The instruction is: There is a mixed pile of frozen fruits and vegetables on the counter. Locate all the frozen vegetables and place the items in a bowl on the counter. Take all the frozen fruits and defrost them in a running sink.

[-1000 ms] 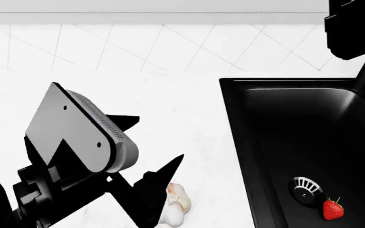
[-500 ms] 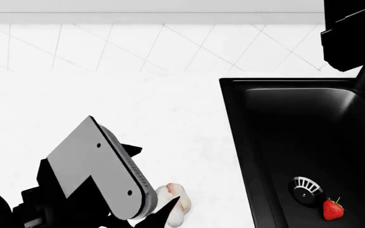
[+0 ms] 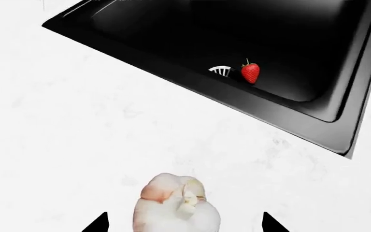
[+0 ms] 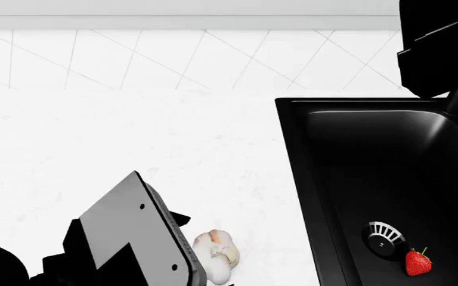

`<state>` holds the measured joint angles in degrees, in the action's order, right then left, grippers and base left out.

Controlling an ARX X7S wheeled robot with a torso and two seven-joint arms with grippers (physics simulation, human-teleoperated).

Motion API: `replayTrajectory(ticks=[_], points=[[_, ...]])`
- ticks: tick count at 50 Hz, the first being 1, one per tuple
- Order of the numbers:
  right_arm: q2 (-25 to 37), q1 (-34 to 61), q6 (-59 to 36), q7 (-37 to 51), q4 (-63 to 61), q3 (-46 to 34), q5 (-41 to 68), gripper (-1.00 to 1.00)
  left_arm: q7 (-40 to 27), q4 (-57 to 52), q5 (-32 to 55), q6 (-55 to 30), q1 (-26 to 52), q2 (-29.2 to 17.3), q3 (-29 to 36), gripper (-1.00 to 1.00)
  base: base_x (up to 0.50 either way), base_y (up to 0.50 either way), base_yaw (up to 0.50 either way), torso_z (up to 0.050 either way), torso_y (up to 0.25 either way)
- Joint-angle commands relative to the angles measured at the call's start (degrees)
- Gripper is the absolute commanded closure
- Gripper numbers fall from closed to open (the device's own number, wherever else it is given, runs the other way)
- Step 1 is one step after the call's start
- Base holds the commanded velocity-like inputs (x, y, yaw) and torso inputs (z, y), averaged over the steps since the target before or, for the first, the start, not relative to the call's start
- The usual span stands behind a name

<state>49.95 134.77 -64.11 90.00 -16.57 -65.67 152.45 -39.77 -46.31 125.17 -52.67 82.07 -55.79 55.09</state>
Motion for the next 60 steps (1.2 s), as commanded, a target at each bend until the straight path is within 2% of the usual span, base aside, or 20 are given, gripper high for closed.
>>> replayTrajectory(ticks=[1,15,35,55,56,60], points=[[0.1,0.2,-0.6,0.0,0.0,-0.3,-0.4,1.0,1.0,1.4,-1.6,-0.2,-2.4,0.3,1.0,-1.0,0.0,0.0,0.0,0.0,0.0],[1.4,0.2,-0.4,0.0,-0.8,0.1,-0.3,1.0,-0.1,3.7,-4.1,-1.7,-3.4,2.2,3.2,-1.0,0.0,0.0,0.0,0.0,0.0],[1.1,0.2,-0.4,0.0,-1.0,-0.9,-0.5,1.0,2.7,7.5,-10.9,-2.1,-7.3,4.5,4.5,-1.0,0.0,0.0,0.0,0.0,0.001],[1.6,0.2,-0.4,0.0,-1.3,-0.9,-0.5,1.0,1.8,8.5,-12.2,-3.8,-8.8,8.1,7.8,-1.0,0.0,0.0,0.0,0.0,0.0],[1.6,0.2,-0.4,0.0,-1.3,-1.0,-0.5,1.0,1.9,8.5,-12.5,-3.8,-8.8,8.2,7.8,1.0,0.0,0.0,0.0,0.0,0.0],[1.8,0.2,-0.3,0.0,-1.6,-1.2,-0.4,1.0,2.2,8.3,-12.6,-3.8,-8.6,8.3,7.6,1.0,0.0,0.0,0.0,0.0,0.0]])
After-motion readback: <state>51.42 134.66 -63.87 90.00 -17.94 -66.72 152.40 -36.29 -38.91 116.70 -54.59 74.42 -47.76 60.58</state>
